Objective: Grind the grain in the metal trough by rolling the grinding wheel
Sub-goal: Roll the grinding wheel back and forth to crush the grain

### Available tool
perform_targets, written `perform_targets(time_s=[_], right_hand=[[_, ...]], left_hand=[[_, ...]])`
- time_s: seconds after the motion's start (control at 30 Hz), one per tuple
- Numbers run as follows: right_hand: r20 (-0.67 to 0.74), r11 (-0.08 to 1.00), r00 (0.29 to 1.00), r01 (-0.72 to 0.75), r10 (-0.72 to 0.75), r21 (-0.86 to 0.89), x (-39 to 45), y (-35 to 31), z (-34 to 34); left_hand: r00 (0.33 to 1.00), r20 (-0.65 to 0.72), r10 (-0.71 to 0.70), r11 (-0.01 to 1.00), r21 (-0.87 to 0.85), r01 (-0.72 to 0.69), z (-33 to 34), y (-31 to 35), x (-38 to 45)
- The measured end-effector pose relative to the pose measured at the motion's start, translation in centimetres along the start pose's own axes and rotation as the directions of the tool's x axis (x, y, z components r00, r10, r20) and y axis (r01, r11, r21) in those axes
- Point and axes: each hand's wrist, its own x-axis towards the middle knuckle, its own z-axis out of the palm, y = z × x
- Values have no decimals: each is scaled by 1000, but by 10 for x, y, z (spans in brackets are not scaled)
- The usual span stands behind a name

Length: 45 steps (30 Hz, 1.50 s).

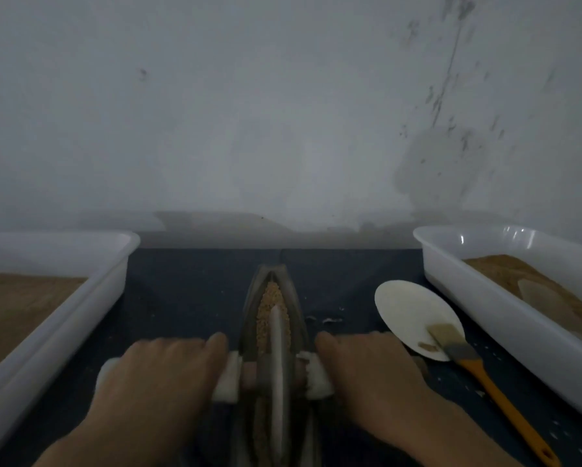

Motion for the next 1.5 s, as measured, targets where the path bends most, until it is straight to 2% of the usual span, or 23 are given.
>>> perform_targets(time_s=[0.07, 0.23, 0.4, 0.57, 0.67, 0.87, 1.07, 1.17, 1.4, 1.5], right_hand=[[-71, 1000, 997, -8, 7, -6, 13, 7, 7], [-227, 993, 974, -41, 15, -111, 54, 23, 23], [-196, 994, 980, -44, 25, -98, 48, 21, 18], [-59, 999, 998, 1, -4, -48, 1, 2, 2], [-5, 1000, 1000, 2, -2, -24, -12, -2, -2], [-120, 1000, 993, -25, 22, -17, 19, 10, 12], [-250, 994, 968, -40, 13, -104, 58, 21, 21], [-245, 992, 969, -8, -23, -125, 49, 16, 13], [-125, 988, 982, 127, -138, -92, -6, -2, -10], [-107, 992, 989, 98, -107, -84, -6, -4, -8]], left_hand=[[993, -117, -2, 1000, 26, 5, 10, -4, 14], [968, -242, -67, 998, -20, 64, 26, -13, 49], [975, -221, -30, 999, -19, 26, 21, -12, 43], [997, -71, 26, 999, -25, -27, 10, -6, 6], [998, -38, 50, 999, 6, -50, 5, -6, -7], [991, -130, -4, 999, 44, 10, 20, -10, 23], [978, -201, -62, 998, 11, 66, 26, -18, 56], [991, -121, -60, 997, -47, 55, 24, -18, 47], [992, 123, -27, 993, -112, 41, 16, -12, 0], [991, 128, -47, 993, -99, 60, 16, -11, -5]])
